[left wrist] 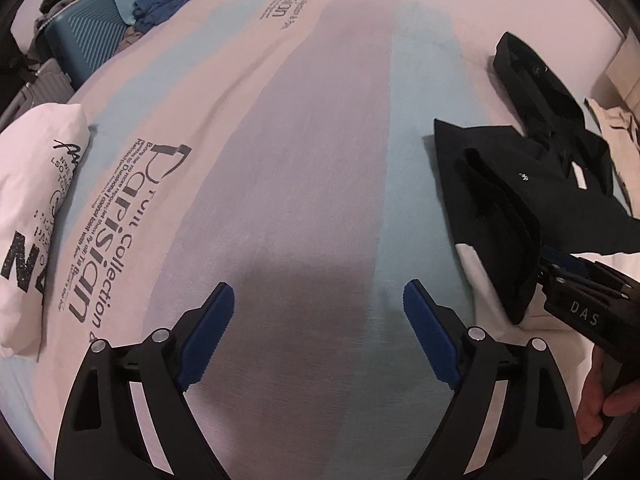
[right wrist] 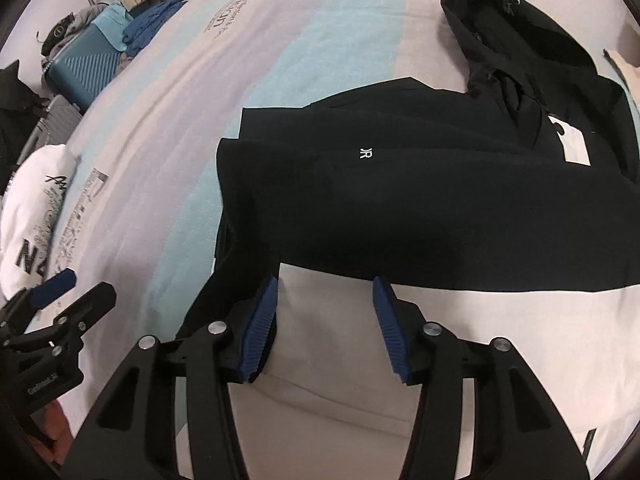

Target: Fold large clothes

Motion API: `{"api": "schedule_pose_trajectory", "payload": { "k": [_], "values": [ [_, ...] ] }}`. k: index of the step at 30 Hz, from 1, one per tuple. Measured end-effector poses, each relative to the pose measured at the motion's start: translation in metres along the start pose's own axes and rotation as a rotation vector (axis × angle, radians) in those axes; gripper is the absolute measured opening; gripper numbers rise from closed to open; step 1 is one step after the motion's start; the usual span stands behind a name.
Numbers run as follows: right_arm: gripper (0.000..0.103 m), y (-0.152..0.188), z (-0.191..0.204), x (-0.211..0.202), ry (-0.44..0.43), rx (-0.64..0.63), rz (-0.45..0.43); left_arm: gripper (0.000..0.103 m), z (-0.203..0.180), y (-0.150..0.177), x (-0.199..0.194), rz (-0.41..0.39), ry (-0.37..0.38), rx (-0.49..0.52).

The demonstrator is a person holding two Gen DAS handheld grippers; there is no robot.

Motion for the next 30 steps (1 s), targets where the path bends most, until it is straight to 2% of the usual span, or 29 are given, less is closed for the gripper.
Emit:
{"api": "schedule_pose_trajectory", "payload": {
  "k": [4,9,11,12,14,18,20,23,26,29,30],
  "values": [
    [0.049,0.006,0.016,-0.001,0.048,-0.051,-0.03,0.085,0.006,-0.003,-0.003,-0.007,-0.005,-0.008],
    [0.049,0.005,0.026,0.008,0.048,-0.086,0.007,0.085,0.005,-0.005,-0.004,0.0,-0.009,0.005],
    [0.049,0.0,0.021,0.008,0.002,-0.087,0.025,0.085,0.0,-0.006,0.0,0.018,-0.005,0.021],
    [0.05,-0.003,0.013,0.006,-0.048,-0.077,0.041,0.085,-0.002,-0.007,0.0,0.022,-0.005,0.024],
    [0.054,-0.009,-0.005,-0.003,-0.114,-0.059,0.057,0.085,-0.009,-0.011,0.0,0.03,0.003,0.033],
    [0.069,-0.016,-0.056,-0.039,-0.121,-0.045,-0.021,0.089,-0.032,-0.026,-0.004,0.021,0.03,0.057],
    [0.077,-0.022,-0.084,-0.051,-0.092,-0.042,-0.056,0.092,-0.054,-0.041,-0.003,0.013,0.077,0.095],
    [0.082,-0.038,-0.135,-0.059,-0.027,-0.054,-0.115,0.094,-0.091,-0.066,0.003,0.005,0.094,0.193],
    [0.082,-0.062,-0.183,-0.053,0.043,-0.03,-0.141,0.095,-0.125,-0.095,0.013,0.01,0.149,0.242],
    [0.083,-0.081,-0.236,-0.05,0.093,0.033,-0.217,0.095,-0.155,-0.121,0.029,0.019,0.197,0.277],
    [0.083,-0.088,-0.251,-0.045,0.116,0.041,-0.206,0.095,-0.167,-0.132,0.038,0.018,0.205,0.3]
  ]
}}
Point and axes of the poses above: each gripper's, at about its wrist camera, not at the fingertips, and x roughly the way its jaws point, z to its left, y to its underside, the point moved 1 cm from there along x, roughly the way its jaws point, and after that the axes turned 14 degrees about y, right-handed, at the moved point
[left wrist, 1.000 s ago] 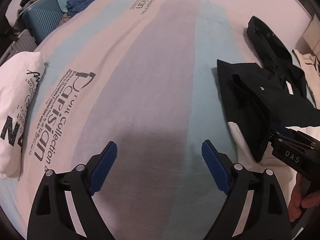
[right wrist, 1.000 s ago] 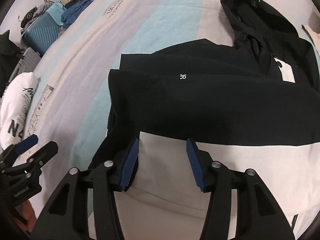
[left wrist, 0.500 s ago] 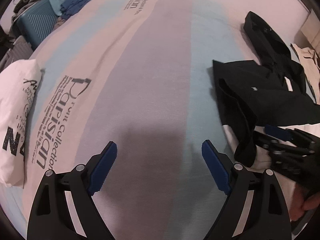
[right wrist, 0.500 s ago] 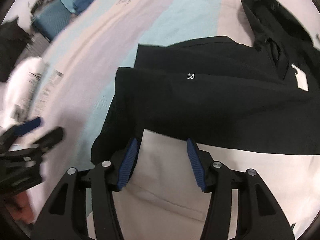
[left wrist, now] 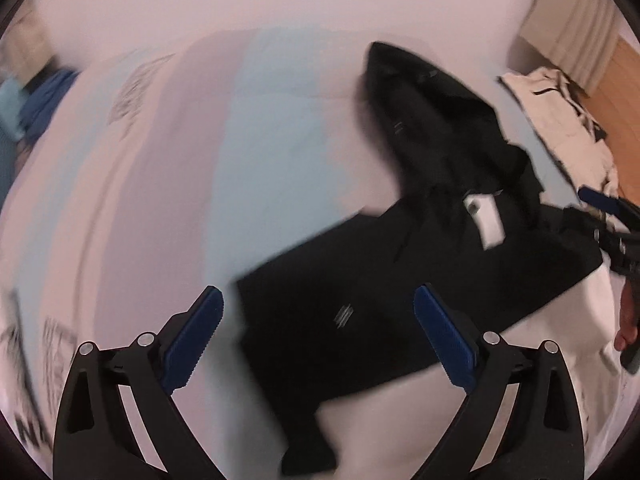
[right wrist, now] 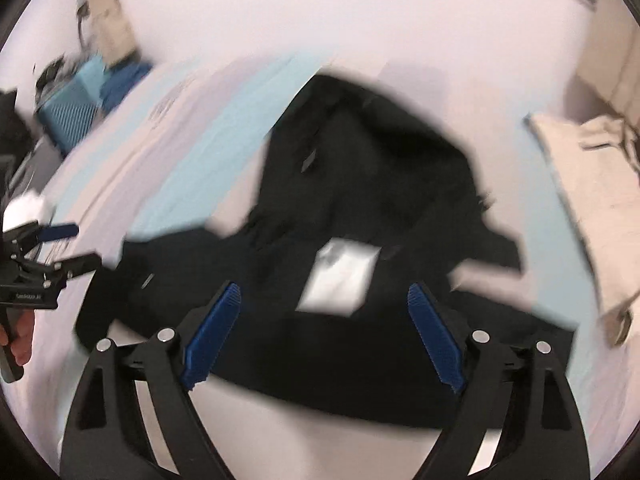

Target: Fold large clothes

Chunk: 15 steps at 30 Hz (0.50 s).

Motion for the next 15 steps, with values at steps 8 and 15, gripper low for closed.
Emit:
{"api": "schedule_pose_trajectory", "payload": {
  "k": [8,15],
  "values": [
    [0.089,-0.022,-0.075,0.058,0.06,-0.03,0.047,0.094,-0.029,-0.073,0.063,0.025,0.002,0.076],
    [0.091,-0.046,-0.104,0.105,0.06,-0.044,0.048,0.094,-0.04,-0.115,0.112,0.047,0.06,0.121]
  ]
}}
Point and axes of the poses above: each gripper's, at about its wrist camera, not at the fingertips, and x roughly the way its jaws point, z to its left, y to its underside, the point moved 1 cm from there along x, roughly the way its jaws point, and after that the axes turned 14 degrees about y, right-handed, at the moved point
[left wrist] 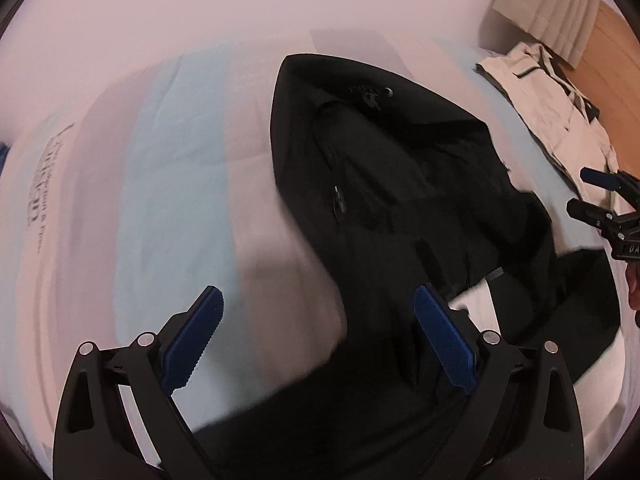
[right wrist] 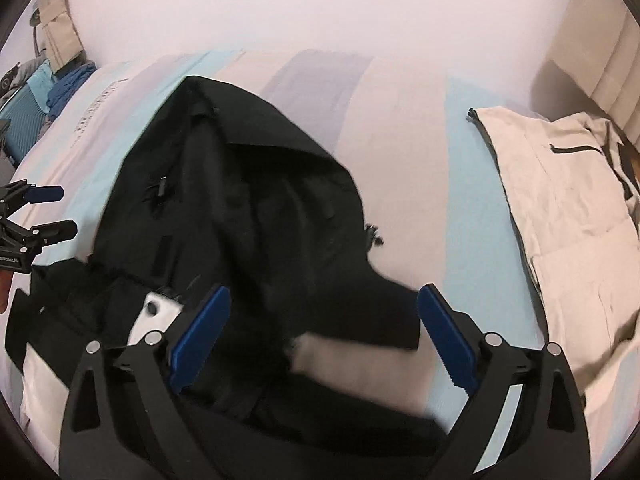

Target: Fold large clothes

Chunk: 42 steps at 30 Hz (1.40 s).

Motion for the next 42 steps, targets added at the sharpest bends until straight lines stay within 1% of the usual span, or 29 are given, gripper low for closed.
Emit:
{"api": "schedule_pose_trajectory", "payload": {
  "k": [3,5,8,13,16,18,21,23,25,27,28,29,31,32,33,34,36,37,38,39,40,42],
  "values": [
    [0.091,-0.014,0.001,0.02,-0.006,-0.029,0.005,0.094,0.014,-0.016,0.015,-0.018,0.005,-0.05],
    [0.091,-0.022,0.006,0.031,0.002,-0.057,-0.008,0.094,0.022,-0.023,0.025,-0.019,0.016,-0.075],
    [0.091,-0.032,0.013,0.046,0.014,-0.082,-0.03,0.094,0.031,-0.033,0.037,-0.024,0.002,-0.08],
    [0.091,-0.05,0.011,0.073,0.013,-0.021,-0.015,0.094,0.044,-0.045,0.051,-0.026,0.014,-0.119],
    [0.085,-0.061,0.012,0.084,-0.002,-0.009,-0.002,0.093,0.048,-0.052,0.06,-0.009,0.019,-0.127],
    [0.075,-0.067,0.012,0.094,-0.011,0.002,0.019,0.093,0.048,-0.058,0.066,0.001,0.022,-0.109],
    [0.075,-0.074,0.013,0.104,-0.031,0.025,0.037,0.093,0.045,-0.063,0.075,0.011,0.019,-0.084],
    [0.075,-0.077,0.015,0.11,-0.04,0.036,0.049,0.093,0.046,-0.064,0.08,0.019,0.021,-0.09],
    [0.075,-0.08,0.019,0.114,-0.04,0.037,0.058,0.088,0.049,-0.065,0.082,0.016,0.028,-0.107],
    [0.075,-0.082,0.022,0.116,-0.049,0.04,0.061,0.088,0.056,-0.066,0.082,0.004,0.027,-0.132],
    [0.075,-0.082,0.024,0.118,-0.055,0.046,0.071,0.083,0.059,-0.067,0.082,0.003,0.031,-0.14],
    [0.07,-0.083,0.026,0.12,-0.057,0.042,0.082,0.08,0.061,-0.068,0.082,0.004,0.036,-0.149],
    [0.062,-0.085,0.032,0.121,-0.06,0.026,0.088,0.076,0.067,-0.07,0.083,0.003,0.046,-0.175],
    [0.053,-0.085,0.034,0.12,-0.065,0.019,0.09,0.072,0.068,-0.07,0.083,0.005,0.054,-0.182],
    [0.049,-0.086,0.035,0.119,-0.072,0.017,0.098,0.07,0.07,-0.07,0.084,0.012,0.063,-0.186],
    [0.042,-0.086,0.036,0.118,-0.083,0.021,0.099,0.065,0.071,-0.07,0.087,0.027,0.073,-0.187],
    [0.035,-0.086,0.036,0.117,-0.084,0.02,0.105,0.06,0.071,-0.069,0.088,0.041,0.075,-0.177],
    [0.028,-0.086,0.036,0.117,-0.081,0.017,0.113,0.054,0.072,-0.069,0.088,0.047,0.075,-0.177],
    [0.024,-0.085,0.033,0.117,-0.076,0.017,0.116,0.05,0.073,-0.069,0.088,0.053,0.081,-0.18],
    [0.022,-0.085,0.032,0.116,-0.069,0.02,0.116,0.046,0.073,-0.07,0.087,0.051,0.085,-0.179],
    [0.017,-0.086,0.031,0.115,-0.069,0.026,0.116,0.044,0.074,-0.069,0.085,0.046,0.082,-0.175],
    [0.014,-0.087,0.029,0.112,-0.063,0.033,0.11,0.043,0.073,-0.071,0.077,0.024,0.067,-0.159]
  ]
}}
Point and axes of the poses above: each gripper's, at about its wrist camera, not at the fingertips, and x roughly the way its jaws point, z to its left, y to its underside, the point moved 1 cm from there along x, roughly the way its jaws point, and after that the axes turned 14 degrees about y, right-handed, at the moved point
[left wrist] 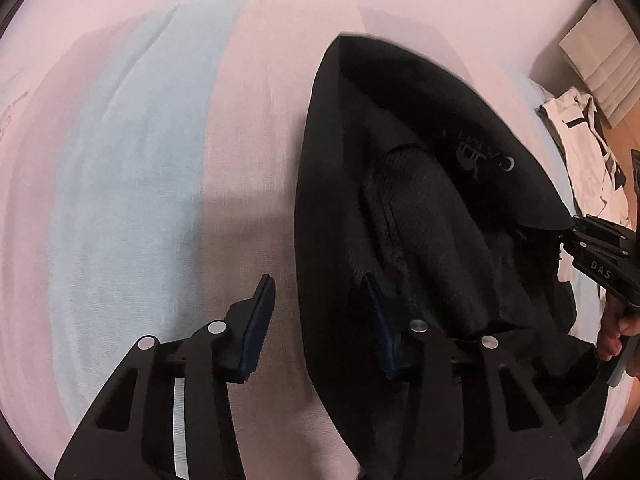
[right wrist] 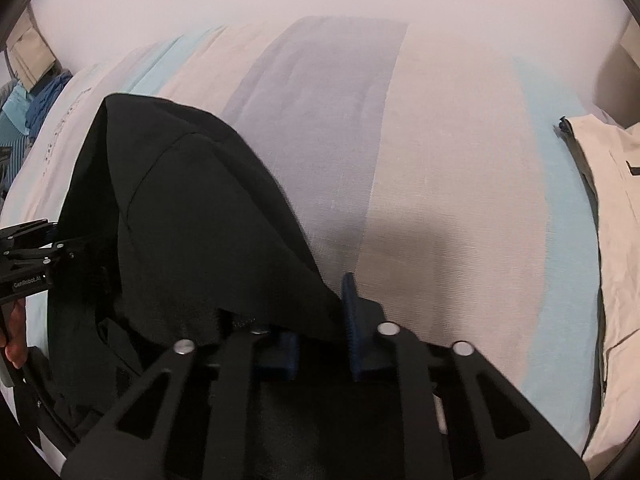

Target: Fold large clothes

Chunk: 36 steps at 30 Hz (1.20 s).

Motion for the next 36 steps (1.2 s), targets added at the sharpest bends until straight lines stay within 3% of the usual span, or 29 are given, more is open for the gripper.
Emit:
{"api": "schedule_pose_trajectory", "payload": {
  "k": [3,11,22,30,36],
  "values": [
    [0.011,0.003,0.0,-0.008,0.006,0.003,-0.009,0.035,-0.003,-0.002,-0.01,-0.027,-0.019,0.018],
    [0.004,0.004,0.002,-0.036,0.001,0.0,-0.04,0.003,-0.019,-0.003,-0.02,-0.012,-0.074,0.075],
    [0.002,0.026,-0.009,-0.084,-0.003,0.0,-0.092,0.001,-0.032,0.011,-0.051,-0.061,-0.112,0.12],
    [0.002,0.052,-0.024,-0.118,0.006,0.061,-0.111,0.001,-0.054,0.025,-0.091,-0.114,-0.046,0.145],
    [0.002,0.076,-0.022,-0.144,-0.005,0.074,-0.126,0.001,-0.064,0.044,-0.11,-0.131,-0.037,0.16]
  ]
}}
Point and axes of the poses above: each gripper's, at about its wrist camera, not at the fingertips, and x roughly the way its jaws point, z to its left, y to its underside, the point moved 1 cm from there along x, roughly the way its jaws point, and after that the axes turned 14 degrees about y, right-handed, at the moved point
